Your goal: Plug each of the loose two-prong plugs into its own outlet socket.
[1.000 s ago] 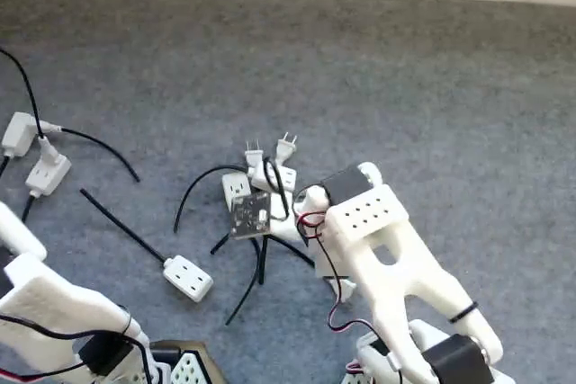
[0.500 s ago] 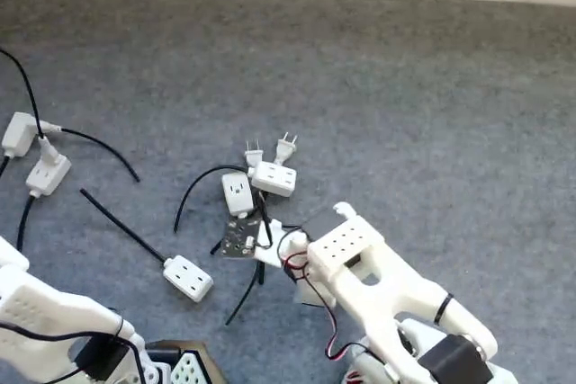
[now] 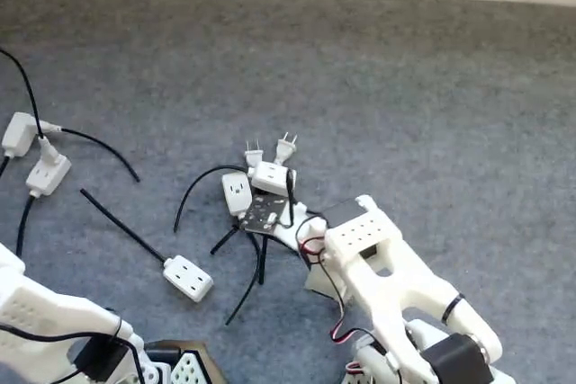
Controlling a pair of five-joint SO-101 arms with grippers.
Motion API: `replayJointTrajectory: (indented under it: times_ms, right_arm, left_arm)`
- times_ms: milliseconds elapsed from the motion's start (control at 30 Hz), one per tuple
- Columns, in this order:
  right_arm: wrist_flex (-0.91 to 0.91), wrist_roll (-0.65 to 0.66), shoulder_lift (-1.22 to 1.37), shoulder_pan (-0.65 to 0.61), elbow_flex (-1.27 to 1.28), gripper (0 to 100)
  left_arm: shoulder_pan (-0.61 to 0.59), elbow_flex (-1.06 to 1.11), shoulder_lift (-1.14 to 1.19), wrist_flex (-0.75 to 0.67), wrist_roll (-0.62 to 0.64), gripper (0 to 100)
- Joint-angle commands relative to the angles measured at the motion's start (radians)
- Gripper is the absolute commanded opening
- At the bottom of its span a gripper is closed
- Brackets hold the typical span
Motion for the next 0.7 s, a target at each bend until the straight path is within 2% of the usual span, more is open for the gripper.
replayJointTrajectory:
  times_ms: [0, 233, 400, 667]
  right_arm:
    - [-0.008, -0.012, -0.005, 0.031, 0.013, 15.6]
    - [-0.151, -0.021, -0.007, 0.004, 0.171, 15.6]
    - [-0.205, -0.163, -0.005, 0.004, 0.137, 15.6]
    - [-0.300, -0.290, -0.005, 0.004, 0.185, 15.6]
  left_arm:
    - [-0.007, -0.008, -0.019, -0.011, -0.008, 20]
    - [-0.007, -0.008, -0.019, -0.011, -0.008, 20]
    - [-0.005, -0.005, -0.019, -0.006, -0.008, 20]
    - [-0.007, -0.008, -0.021, -0.006, -0.008, 20]
